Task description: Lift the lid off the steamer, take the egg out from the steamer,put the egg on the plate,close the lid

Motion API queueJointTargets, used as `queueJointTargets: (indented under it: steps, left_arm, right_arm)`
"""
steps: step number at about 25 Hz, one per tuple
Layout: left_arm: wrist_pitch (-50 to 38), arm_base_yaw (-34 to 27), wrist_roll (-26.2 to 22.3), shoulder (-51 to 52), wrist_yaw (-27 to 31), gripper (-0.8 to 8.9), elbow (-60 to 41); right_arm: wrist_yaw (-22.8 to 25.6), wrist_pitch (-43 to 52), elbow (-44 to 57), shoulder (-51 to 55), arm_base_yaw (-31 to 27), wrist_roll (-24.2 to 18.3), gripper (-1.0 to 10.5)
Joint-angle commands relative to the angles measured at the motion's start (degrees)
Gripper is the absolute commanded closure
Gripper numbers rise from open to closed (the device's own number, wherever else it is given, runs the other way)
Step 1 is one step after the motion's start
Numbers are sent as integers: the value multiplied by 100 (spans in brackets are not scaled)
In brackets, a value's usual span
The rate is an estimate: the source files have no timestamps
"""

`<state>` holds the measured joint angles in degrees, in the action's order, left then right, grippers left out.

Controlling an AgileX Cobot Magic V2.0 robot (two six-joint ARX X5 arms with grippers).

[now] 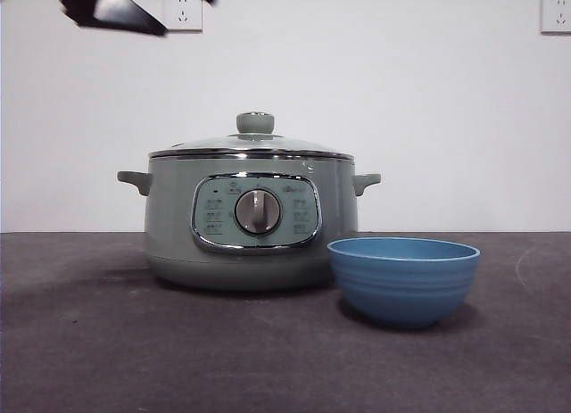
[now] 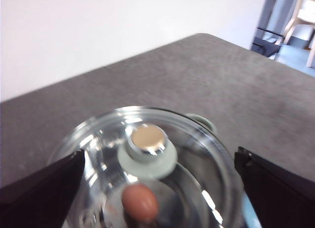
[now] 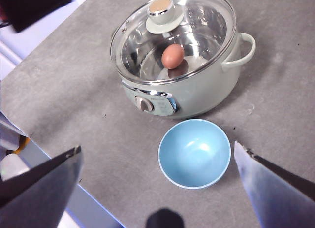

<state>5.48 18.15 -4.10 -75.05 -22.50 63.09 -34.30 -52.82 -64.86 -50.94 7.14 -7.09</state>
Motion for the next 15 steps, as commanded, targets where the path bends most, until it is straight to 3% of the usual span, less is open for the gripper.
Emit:
queueJointTargets:
  steps: [1, 15]
  left_arm:
    - [-472, 125, -125, -433, 247, 216, 127]
    - [-1781, 525, -214, -1886, 597, 216, 297]
  right_arm:
    - [15, -7, -13, -9, 13, 0, 348]
    - [15, -13, -13, -9, 13, 0, 348]
